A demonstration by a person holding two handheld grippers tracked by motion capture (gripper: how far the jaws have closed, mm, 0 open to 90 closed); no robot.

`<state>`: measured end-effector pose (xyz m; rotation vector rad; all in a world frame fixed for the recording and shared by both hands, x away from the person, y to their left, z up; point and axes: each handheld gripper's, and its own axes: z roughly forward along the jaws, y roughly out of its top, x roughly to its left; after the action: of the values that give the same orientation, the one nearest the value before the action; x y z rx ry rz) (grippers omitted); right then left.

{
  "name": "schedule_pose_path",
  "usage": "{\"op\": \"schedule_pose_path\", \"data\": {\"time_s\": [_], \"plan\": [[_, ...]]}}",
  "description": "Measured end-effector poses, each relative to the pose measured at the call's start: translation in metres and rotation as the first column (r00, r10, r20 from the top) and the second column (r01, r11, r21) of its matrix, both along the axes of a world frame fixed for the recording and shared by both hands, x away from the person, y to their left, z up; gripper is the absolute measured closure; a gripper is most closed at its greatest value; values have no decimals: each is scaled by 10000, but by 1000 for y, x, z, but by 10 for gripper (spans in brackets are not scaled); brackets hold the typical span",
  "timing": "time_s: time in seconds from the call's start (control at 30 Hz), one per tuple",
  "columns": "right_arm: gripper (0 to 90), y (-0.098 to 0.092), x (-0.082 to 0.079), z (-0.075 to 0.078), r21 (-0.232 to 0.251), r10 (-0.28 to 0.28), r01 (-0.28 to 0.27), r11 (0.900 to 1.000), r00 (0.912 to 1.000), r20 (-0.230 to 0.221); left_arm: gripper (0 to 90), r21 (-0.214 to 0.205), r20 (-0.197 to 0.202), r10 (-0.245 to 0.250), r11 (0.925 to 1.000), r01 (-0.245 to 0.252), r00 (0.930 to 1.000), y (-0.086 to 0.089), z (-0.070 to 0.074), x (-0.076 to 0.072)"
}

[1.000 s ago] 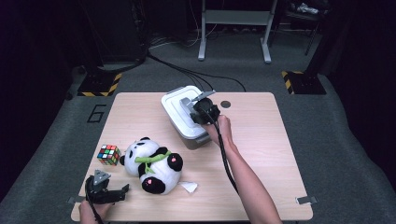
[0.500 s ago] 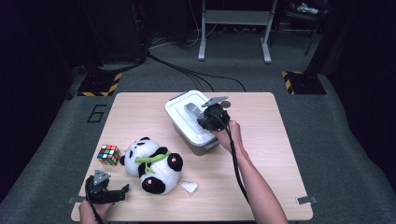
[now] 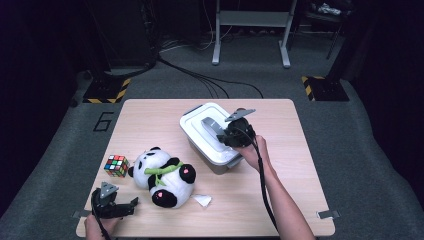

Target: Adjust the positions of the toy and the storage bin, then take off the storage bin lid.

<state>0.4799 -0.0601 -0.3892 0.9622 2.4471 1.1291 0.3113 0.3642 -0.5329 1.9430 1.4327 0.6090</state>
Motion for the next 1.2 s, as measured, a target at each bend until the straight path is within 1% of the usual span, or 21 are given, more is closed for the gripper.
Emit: {"op": "schedule_pose_path", "data": {"time_s": [0.1,0.17,0.2,0.23,0.27,0.33,0.37,0.4,0.5,0.63,0.67,0.7,0.73,0.8,0.87,0.9,0.93,1.03,1.1,1.17,1.2], "plan": [[671,-5,-4,0,66,252,-251,9997,9997,-45,2,-2,2,1,10000,-1,10000,0,0,0],[672,-8,-7,0,178,323,-320,9993,9993,-203,2,-1,3,1,10000,-1,10000,0,0,0],[672,-9,-7,0,192,455,-452,9988,9989,-147,2,2,-1,-2,10000,2,10000,0,0,0],[672,-10,-9,0,246,425,-417,9988,9986,-310,2,1,1,0,10000,0,10000,0,0,0],[672,-11,-9,0,270,537,-529,9982,9982,-268,2,0,-1,-1,10000,1,10000,0,0,0],[673,-14,-10,0,335,661,-649,9973,9971,-374,2,0,-1,-1,10000,1,10000,0,0,0],[673,-15,-11,0,407,715,-694,9968,9961,-522,2,0,1,0,10000,0,10000,0,0,0],[673,-17,-11,-1,447,845,-823,9956,9951,-506,2,-5,-5,4,10000,-4,10000,0,0,0],[673,-20,-13,-1,606,1062,-1021,9929,9920,-685,2,0,1,0,10000,0,10000,0,0,0],[663,-18,-14,-1,404,998,-975,9944,9933,-583,2,1,0,0,10000,0,10000,0,0,0],[622,-17,-15,0,353,913,-894,9954,9942,-565,2,-1,0,-1,10000,1,10000,0,0,0],[541,-16,-15,0,413,775,-753,9963,9954,-556,2,-2,2,1,10000,-1,10000,0,0,0],[517,-15,-15,1,432,685,-663,9969,9963,-510,2,4,15,0,10000,0,10000,0,0,0],[375,-12,-16,3,372,392,-384,9986,9990,-211,2,-1,0,0,10000,0,10000,0,0,0],[283,-9,-15,5,270,259,-262,9993,9996,96,2,-1,5,0,10000,0,10000,0,0,0],[228,-6,-15,6,152,79,-82,9999,9998,189,2,2,1,0,10000,0,10000,0,0,0],[210,-4,-15,7,6,-55,55,10000,9997,244,2,5,17,0,10000,0,10000,0,0,0],[196,4,-13,11,-237,-203,217,9995,9982,571,2,5,-6,3,10000,-2,10000,0,0,0],[255,10,-12,14,-285,-280,299,9991,9975,654,2,-1,1,-1,10000,1,10000,0,0,0],[336,17,-10,17,-651,-233,284,9975,9967,778,2,0,1,1,10000,-1,10000,0,0,0],[366,21,-8,18,-653,-232,281,9975,9969,750,2,2,2,-1,10000,1,10000,0,0,0]]}}
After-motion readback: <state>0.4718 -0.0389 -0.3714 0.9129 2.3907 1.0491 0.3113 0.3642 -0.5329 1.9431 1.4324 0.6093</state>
